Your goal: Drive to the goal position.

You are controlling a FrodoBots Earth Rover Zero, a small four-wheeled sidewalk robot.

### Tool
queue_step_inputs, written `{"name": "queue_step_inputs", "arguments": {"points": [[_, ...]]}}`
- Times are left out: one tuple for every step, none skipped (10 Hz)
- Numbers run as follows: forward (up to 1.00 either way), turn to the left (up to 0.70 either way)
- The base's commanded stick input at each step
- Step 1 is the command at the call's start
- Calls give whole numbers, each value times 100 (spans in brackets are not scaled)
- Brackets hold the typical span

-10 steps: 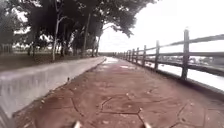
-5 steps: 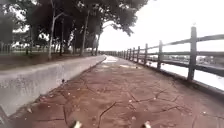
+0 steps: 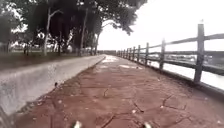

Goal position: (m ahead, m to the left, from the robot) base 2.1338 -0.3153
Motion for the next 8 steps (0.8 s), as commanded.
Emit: {"name": "queue_step_inputs", "arguments": {"points": [[50, 1], [50, 1], [50, 1], [50, 1], [50, 1], [50, 1], [50, 1], [50, 1]]}}
